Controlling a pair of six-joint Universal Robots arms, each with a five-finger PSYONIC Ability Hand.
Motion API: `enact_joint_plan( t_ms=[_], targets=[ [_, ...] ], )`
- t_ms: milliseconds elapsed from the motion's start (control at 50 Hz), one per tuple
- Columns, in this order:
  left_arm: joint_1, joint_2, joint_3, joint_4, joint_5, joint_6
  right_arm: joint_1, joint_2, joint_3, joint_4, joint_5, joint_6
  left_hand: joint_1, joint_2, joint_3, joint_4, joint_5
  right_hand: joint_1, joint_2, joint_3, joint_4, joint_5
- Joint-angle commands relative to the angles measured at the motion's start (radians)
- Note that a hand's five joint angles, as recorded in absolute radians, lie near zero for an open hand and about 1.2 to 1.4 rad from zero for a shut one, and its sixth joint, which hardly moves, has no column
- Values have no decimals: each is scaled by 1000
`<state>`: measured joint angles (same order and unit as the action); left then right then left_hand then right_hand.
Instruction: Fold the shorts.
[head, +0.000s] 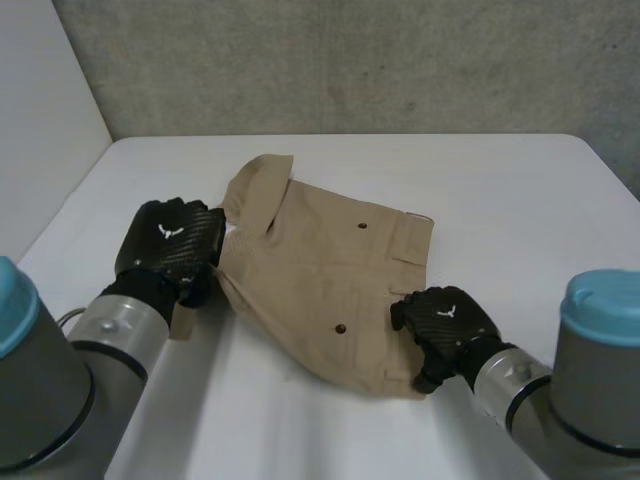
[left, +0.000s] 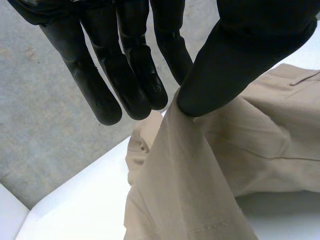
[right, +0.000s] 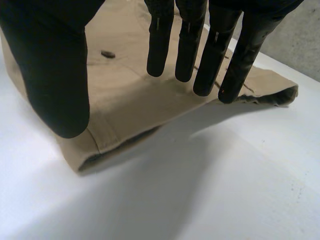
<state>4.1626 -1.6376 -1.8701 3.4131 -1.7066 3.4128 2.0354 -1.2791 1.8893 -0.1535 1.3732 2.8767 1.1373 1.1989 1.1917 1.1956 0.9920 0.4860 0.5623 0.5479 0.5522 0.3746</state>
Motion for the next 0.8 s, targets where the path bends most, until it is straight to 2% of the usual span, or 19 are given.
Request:
enact_joint_plan(
  t_ms=[20,120,380,480,540,580,660,720,760,780,800],
  targets=[
    [30,-56,74,1,-1,0,40,29,14,-54,38,21,259,197,205,201,230,142,66,80,76,79],
    [31,-108,143,1,-1,0,95,29,10,-58,41,36,259,197,205,201,230,142,66,80,76,79],
    [31,-200,221,0,-5,0,141,34,13,-58,43,95,259,197,205,201,230,160,83,98,94,97],
    [30,-215,240,0,-10,0,155,76,1,-86,56,93,259,197,205,201,230,198,121,136,132,135],
    [33,-215,244,-2,-12,-4,158,113,-16,-124,107,88,259,197,205,201,230,540,464,478,474,477],
    [33,-215,238,-3,-12,-10,152,119,-32,-159,165,78,259,197,205,201,230,908,832,846,842,845],
    [39,-214,209,-12,-10,-12,146,107,-61,-169,216,61,259,197,205,201,230,910,834,848,844,847],
    [45,-211,174,-15,-7,-12,144,96,-59,-166,205,27,259,197,205,201,230,910,834,848,844,847],
    [47,-200,126,-23,-5,-10,143,81,-58,-167,196,4,99,37,45,41,70,910,834,848,844,847],
    [47,-200,126,-23,-5,-10,143,61,-56,-166,191,-17,98,36,44,40,69,910,834,848,844,847],
    [47,-197,109,-26,-5,-10,143,52,-58,-164,191,-25,-15,-77,-70,-74,-45,910,834,848,844,847]
  ],
)
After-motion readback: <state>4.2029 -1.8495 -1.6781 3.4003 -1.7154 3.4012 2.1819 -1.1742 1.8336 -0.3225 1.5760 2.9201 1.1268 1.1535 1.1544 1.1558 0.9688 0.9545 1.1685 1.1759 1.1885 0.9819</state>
